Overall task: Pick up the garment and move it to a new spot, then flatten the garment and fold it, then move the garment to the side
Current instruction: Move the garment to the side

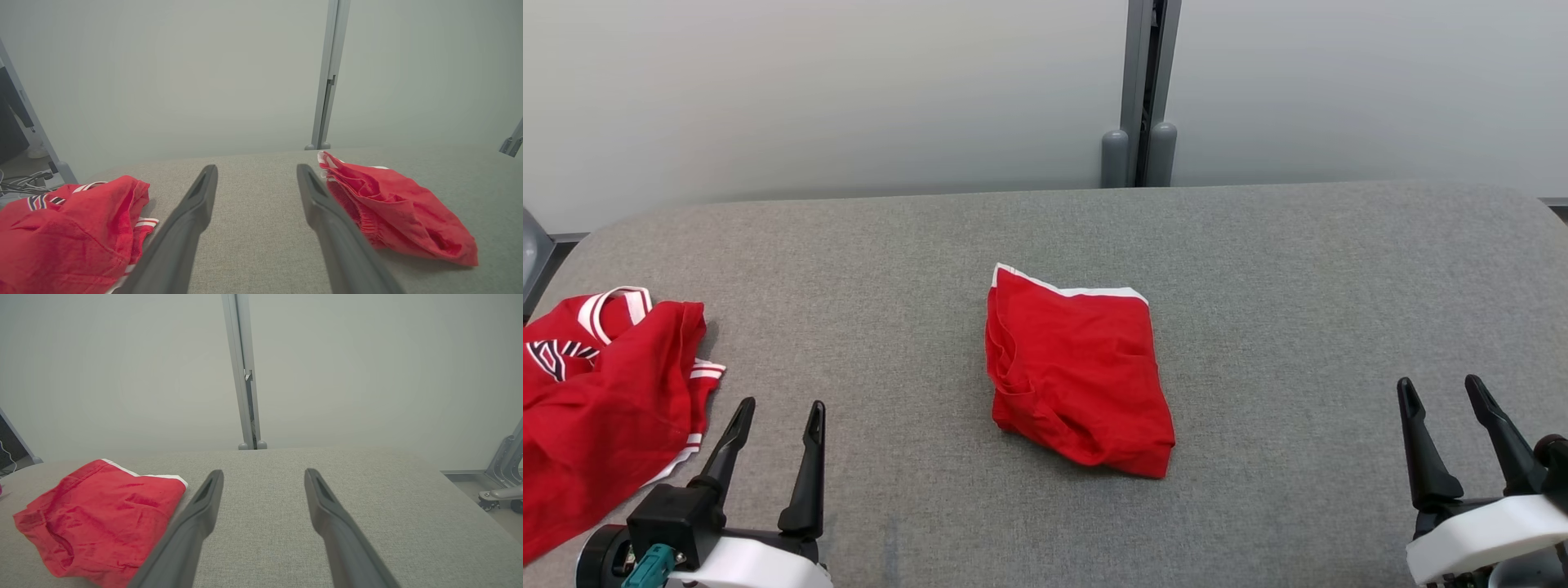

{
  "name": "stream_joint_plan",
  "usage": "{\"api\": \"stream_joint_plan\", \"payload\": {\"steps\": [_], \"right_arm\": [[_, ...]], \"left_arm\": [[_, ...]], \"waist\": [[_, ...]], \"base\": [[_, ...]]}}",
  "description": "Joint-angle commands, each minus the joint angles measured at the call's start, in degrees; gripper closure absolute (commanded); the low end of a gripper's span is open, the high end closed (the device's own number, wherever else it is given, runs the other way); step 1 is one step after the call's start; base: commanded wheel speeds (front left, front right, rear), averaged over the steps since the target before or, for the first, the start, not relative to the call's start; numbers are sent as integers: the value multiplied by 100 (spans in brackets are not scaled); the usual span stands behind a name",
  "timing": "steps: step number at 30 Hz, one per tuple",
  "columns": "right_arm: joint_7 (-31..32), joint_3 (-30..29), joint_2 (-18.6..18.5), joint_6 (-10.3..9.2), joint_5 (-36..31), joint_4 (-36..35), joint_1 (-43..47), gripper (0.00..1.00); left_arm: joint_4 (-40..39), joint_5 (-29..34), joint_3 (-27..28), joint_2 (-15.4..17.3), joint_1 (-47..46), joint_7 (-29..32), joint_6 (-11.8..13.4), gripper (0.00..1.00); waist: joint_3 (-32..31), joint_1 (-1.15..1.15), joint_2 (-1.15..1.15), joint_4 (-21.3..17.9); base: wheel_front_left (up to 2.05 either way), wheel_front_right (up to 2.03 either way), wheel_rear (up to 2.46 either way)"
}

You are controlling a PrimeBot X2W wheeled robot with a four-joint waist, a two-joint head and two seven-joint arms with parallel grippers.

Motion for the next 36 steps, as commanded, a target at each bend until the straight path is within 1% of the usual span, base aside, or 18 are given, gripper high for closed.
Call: {"api": "stream_joint_plan", "payload": {"steps": [1,10,15,20,23,28,31,36], "right_arm": [[5,-26,-21,4,-40,-17,22,0],[-36,-65,-80,4,-49,-113,-65,0],[-23,-35,-137,4,-27,-167,-207,0],[3,143,-226,4,48,35,-506,0],[-44,349,-262,4,117,304,-738,0],[-122,747,-288,4,249,989,-1057,0],[-238,958,-294,3,403,1713,-1293,0],[-289,1100,-277,4,614,2667,-1517,0]], "left_arm": [[-17,27,7,42,-46,10,37,0],[-32,11,-28,18,-113,8,47,0],[-16,33,-64,-54,-308,-46,7,0],[43,70,-158,-182,-766,-164,-168,0],[105,75,-177,-319,-1028,-259,-259,0],[222,93,-140,-510,-1330,-389,-388,0],[252,129,-72,-664,-1476,-437,-509,0],[200,249,110,-836,-1513,-451,-655,0]], "waist": [[-10,0,0,3],[-15,0,0,66],[147,0,0,322],[478,0,0,739],[660,0,0,997],[876,0,0,1355],[1012,0,0,1585],[1090,0,0,1775]], "base": [[0,0,0],[0,0,0],[0,0,0],[0,0,0],[0,0,0],[0,0,0],[0,0,0],[0,0,0]]}}
